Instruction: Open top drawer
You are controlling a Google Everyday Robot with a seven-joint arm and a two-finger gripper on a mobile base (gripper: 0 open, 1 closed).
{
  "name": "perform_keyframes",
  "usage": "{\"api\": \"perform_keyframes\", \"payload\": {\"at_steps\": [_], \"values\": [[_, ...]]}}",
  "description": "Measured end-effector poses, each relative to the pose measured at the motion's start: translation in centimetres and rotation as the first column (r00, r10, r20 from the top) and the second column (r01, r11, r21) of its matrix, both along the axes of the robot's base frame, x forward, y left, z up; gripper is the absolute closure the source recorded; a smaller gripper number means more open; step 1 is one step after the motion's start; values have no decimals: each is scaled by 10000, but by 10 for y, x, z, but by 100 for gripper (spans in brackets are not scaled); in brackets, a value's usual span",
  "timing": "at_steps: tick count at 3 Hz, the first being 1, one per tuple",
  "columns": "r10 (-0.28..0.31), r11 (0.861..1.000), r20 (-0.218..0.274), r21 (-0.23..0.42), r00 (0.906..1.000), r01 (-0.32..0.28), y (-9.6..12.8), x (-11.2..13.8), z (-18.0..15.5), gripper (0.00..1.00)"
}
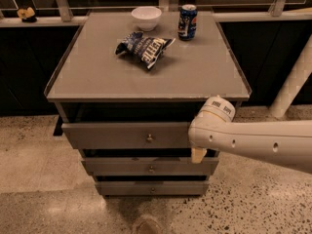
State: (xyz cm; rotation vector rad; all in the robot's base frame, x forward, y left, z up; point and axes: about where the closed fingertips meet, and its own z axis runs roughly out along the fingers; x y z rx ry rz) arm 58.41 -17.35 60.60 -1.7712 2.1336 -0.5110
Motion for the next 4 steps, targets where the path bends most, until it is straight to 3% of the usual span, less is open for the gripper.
{"api": "perform_keyframes", "payload": {"at_steps": [3, 4], "values": [[0, 10000, 0, 0, 10000, 0, 0, 0, 0, 85], [0, 10000, 0, 0, 10000, 0, 0, 0, 0, 100]]}}
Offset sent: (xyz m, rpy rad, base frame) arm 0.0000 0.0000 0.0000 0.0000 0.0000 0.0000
